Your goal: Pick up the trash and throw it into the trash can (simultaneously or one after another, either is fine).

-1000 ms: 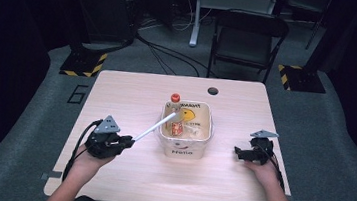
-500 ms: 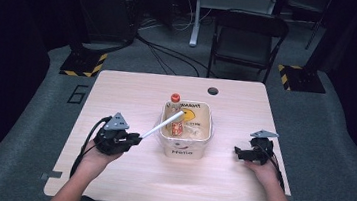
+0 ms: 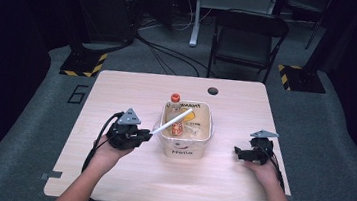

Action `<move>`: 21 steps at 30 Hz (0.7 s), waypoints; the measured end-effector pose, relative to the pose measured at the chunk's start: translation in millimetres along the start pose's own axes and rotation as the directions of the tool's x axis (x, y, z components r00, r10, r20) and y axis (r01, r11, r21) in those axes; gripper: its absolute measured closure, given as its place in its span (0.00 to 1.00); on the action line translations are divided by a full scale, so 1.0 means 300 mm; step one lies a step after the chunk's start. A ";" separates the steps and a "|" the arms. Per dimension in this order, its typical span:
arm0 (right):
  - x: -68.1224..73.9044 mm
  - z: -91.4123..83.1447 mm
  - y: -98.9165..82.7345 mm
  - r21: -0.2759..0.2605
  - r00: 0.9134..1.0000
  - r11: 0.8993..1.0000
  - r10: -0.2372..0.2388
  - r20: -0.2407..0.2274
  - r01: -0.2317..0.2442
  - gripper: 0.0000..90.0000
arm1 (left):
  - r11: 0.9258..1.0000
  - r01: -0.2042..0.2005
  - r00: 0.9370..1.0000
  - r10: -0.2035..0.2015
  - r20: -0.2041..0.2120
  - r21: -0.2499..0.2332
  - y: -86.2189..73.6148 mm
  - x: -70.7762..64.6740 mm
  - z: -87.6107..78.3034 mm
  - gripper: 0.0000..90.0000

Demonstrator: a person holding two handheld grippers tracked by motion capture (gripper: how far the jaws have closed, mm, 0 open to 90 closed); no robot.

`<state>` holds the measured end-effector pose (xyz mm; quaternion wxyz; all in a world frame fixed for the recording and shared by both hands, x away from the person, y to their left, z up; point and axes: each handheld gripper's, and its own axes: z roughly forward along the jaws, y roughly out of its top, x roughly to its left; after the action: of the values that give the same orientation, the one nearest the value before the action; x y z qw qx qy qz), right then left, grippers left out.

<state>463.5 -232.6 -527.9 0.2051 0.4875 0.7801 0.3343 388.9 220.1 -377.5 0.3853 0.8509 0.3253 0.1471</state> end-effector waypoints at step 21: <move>0.000 0.000 0.000 0.001 1.000 1.000 -0.001 -0.001 0.001 0.04 | 1.000 0.000 1.000 0.000 0.017 0.014 0.102 -0.011 0.079 0.87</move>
<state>463.5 -232.6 -527.8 0.2048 0.4872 0.7804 0.3341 411.7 189.6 -370.0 0.3820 0.8548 0.3231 0.1377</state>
